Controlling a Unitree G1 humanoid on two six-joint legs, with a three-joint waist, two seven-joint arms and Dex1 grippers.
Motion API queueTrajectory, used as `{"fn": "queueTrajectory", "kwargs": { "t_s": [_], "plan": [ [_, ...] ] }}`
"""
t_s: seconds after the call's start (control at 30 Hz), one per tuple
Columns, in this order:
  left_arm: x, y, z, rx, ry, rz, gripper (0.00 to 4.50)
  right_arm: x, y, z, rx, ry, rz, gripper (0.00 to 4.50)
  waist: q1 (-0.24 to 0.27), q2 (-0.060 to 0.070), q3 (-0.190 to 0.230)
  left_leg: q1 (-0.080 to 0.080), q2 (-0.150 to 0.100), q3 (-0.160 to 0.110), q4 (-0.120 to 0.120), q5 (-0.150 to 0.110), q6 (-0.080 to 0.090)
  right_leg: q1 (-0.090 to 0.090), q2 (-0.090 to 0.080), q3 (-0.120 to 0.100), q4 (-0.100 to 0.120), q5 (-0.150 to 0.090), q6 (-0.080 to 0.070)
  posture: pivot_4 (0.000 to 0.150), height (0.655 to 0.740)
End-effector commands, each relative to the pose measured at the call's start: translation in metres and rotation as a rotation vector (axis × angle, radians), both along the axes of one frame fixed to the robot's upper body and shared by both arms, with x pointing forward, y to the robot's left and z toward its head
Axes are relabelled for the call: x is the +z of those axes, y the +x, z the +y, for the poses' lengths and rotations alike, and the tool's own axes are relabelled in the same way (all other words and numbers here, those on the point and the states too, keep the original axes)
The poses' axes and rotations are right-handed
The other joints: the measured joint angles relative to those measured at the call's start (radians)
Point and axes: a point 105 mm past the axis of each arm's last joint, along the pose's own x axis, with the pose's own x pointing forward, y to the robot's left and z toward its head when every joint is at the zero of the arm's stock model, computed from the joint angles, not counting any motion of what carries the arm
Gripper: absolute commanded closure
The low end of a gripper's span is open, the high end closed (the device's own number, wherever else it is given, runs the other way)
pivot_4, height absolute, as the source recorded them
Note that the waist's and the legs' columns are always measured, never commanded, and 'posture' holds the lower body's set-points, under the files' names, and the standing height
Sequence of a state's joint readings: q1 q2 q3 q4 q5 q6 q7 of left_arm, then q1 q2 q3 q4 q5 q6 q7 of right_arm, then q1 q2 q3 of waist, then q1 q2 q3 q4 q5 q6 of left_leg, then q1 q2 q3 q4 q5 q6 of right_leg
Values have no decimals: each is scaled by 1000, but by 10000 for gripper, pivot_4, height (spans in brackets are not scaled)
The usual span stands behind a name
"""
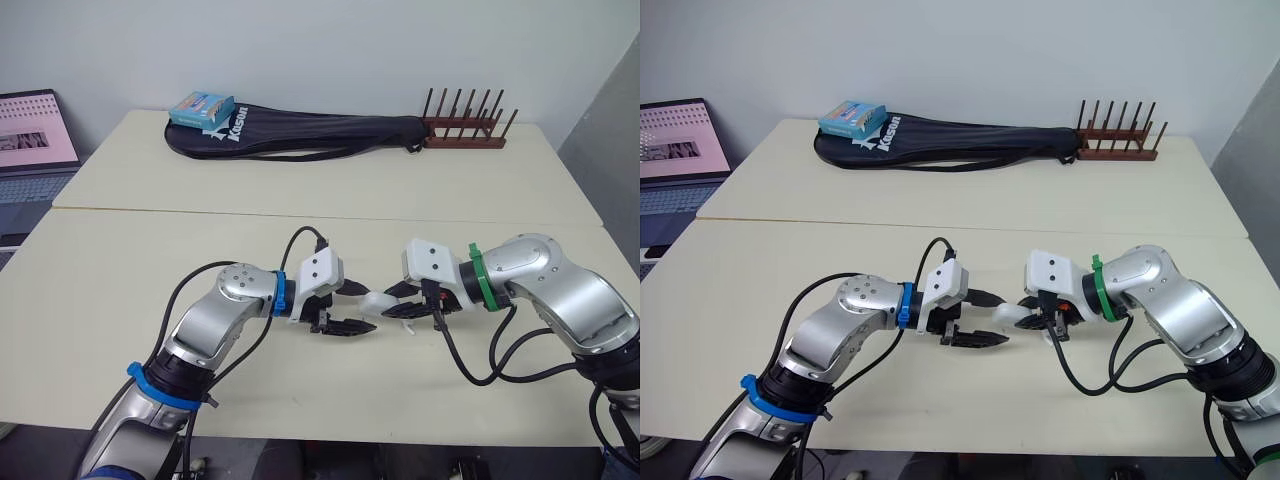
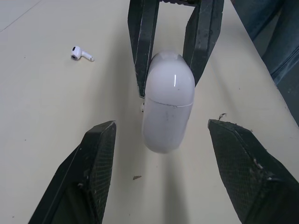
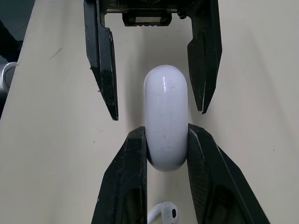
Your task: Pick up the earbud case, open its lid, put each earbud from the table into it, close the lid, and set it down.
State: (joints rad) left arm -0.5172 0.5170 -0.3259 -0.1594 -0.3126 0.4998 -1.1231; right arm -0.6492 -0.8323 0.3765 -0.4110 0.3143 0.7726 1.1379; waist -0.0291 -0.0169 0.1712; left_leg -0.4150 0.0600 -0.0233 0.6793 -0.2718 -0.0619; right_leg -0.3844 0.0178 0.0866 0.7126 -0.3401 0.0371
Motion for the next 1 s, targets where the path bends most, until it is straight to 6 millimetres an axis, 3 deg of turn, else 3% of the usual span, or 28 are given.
{"fn": "queueTrajectory", "kwargs": {
  "t_s": [0.03,0.27,0.4,0.57,0.67,0.97,1.0],
  "plan": [
    [12,-2,-5,-22,-31,-18,12130,8,-1,1,18,7,-41,37398,0,0,0,0,0,0,0,0,0,0,0,0,0,0,0,1500,7157],
    [11,0,-4,-15,-24,-14,12130,8,-1,1,19,7,-41,37398,0,0,0,0,0,0,0,0,0,0,0,0,0,0,0,1500,7157],
    [12,2,-5,-6,-32,-15,20550,8,-1,1,22,7,-43,37398,0,0,0,0,0,0,0,0,0,0,0,0,0,0,0,1500,7157],
    [13,4,-7,2,-40,-19,37062,8,-1,1,20,7,-44,37398,0,0,0,0,0,0,0,0,0,0,0,0,0,0,0,1500,7157],
    [12,2,-8,-4,-41,-16,37540,8,-2,1,22,5,-35,37398,0,0,0,0,0,0,0,0,0,0,0,0,0,0,0,1500,7157],
    [-1,0,5,41,-34,-10,37540,11,0,-13,1,-36,-56,6220,0,0,0,0,0,0,0,0,0,0,0,0,0,0,0,1500,7157],
    [-4,0,9,56,-50,-2,37540,13,1,-18,-6,-43,-66,6091,0,0,0,0,0,0,0,0,0,0,0,0,0,0,0,1500,7157]
  ]
}}
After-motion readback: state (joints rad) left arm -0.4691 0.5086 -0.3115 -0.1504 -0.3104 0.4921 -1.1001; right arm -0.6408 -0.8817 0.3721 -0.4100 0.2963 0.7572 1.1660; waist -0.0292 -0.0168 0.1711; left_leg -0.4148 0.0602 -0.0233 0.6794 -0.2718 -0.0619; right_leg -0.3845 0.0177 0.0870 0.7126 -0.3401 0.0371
